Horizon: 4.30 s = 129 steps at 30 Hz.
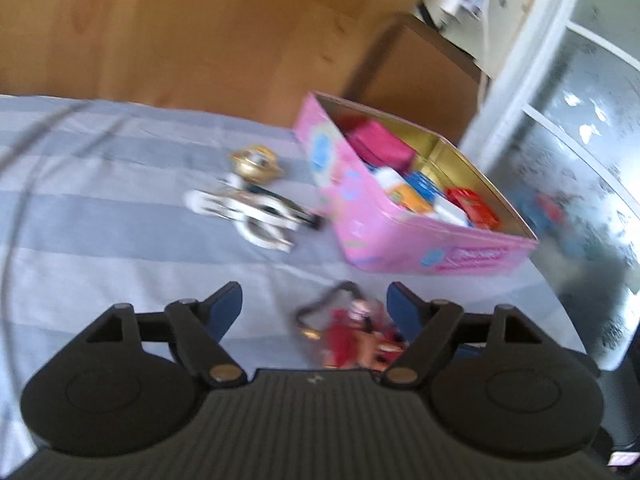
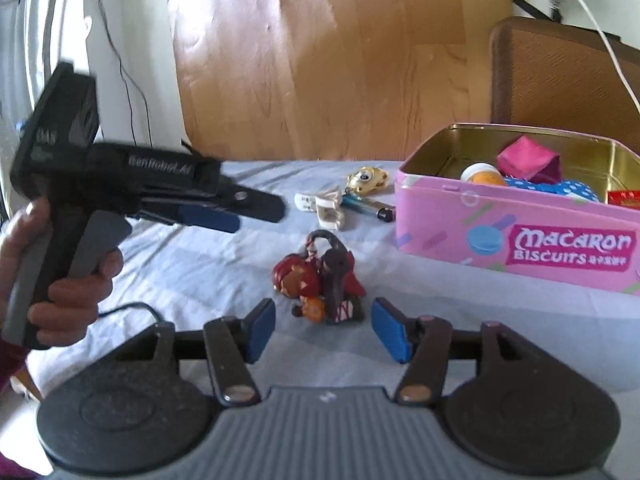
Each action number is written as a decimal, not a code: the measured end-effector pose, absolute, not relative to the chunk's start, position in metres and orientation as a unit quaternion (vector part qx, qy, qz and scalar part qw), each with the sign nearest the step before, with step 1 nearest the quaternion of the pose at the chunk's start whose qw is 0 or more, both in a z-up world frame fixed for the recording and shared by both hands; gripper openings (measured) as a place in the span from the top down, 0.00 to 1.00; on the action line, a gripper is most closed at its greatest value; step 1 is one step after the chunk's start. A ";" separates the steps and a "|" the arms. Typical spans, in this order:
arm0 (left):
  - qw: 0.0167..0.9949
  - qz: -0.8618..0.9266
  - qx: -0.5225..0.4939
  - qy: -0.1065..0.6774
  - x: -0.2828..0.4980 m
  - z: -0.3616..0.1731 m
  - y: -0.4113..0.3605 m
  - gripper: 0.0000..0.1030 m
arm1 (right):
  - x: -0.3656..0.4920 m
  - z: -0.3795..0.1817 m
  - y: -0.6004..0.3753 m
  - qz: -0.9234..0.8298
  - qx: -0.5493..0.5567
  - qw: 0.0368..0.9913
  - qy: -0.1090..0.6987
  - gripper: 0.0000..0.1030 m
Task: Organize rigid objects
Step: 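Grasp the red figurine with the left gripper and lift, then carry the red figurine into the pink tin and open the left gripper, then move the open left gripper toward the white plastic clip on the bed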
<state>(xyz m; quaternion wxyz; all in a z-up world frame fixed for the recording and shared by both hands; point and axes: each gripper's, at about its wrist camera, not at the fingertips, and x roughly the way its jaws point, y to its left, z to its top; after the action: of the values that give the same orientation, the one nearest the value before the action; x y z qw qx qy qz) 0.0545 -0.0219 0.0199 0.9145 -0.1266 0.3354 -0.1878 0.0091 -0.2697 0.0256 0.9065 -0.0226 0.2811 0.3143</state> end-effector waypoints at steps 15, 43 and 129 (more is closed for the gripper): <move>0.927 -0.255 -0.085 0.260 0.058 0.078 -0.080 0.47 | 0.027 0.044 -0.268 0.281 -0.031 0.936 0.210 0.62; 0.957 -0.094 0.056 0.267 0.141 0.069 -0.146 0.34 | 0.103 0.055 -0.376 0.096 0.114 0.969 0.198 0.54; 0.956 0.084 -0.124 0.253 0.057 -0.004 0.048 0.27 | 0.087 0.024 -0.151 0.234 -0.100 0.936 0.242 0.54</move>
<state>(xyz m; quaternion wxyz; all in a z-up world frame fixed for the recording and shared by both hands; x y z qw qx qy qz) 0.0570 0.0484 -0.0043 0.9559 -0.1237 0.2526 0.0838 0.0873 -0.1507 0.0238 0.9365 -0.0996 0.2420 0.2336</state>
